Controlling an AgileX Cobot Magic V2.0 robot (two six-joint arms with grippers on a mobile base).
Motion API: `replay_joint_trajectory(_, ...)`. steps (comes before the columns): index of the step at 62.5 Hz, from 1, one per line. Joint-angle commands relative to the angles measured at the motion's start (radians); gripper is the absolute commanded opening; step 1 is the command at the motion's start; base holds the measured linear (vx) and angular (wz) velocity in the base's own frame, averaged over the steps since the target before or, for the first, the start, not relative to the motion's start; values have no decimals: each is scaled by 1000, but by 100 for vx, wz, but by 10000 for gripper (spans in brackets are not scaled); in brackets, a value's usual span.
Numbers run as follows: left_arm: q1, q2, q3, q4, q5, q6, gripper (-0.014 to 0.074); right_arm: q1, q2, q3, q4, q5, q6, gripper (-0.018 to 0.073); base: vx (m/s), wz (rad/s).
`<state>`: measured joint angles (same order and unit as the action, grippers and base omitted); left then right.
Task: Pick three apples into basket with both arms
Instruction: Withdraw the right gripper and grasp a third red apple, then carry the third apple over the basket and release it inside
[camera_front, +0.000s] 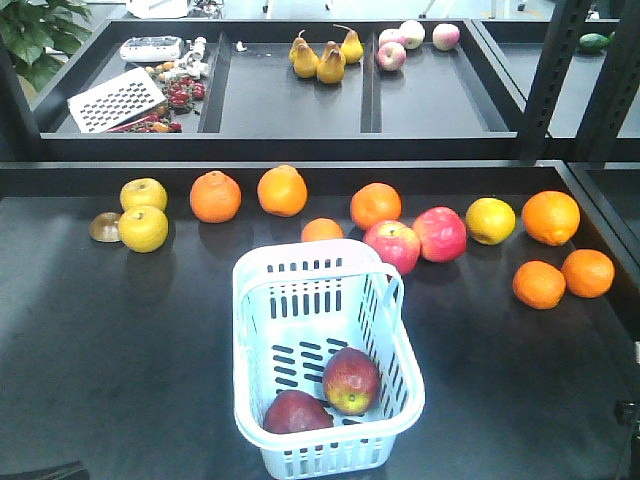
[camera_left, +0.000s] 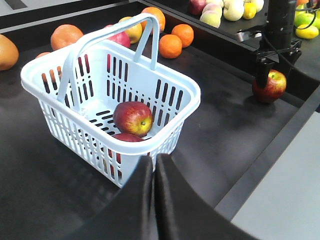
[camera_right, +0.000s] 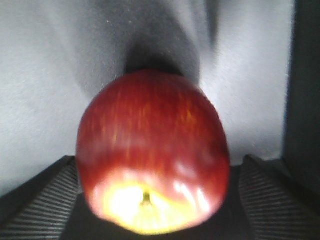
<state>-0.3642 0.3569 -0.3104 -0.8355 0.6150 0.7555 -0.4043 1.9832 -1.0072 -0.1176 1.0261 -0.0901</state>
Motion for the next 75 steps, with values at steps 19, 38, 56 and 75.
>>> replay_joint_trajectory(19,-2,10,-26,-38,-53,-2,-6,-3,-90,-25,57,55,-63,230,0,0)
replay_joint_trajectory(38,-2,10,-26,-38,-53,-2,-6,-3,-338,-26,395,84,-311,-8,0,0)
replay_joint_trajectory(56,-2,10,-26,-38,-53,-2,-6,152,-615,-25,678,149,-445,-4,0,0)
replay_joint_trajectory(75,-2,10,-26,-38,-52,-2,-6,626,-693,-25,694,-82,-326,-1,0,0)
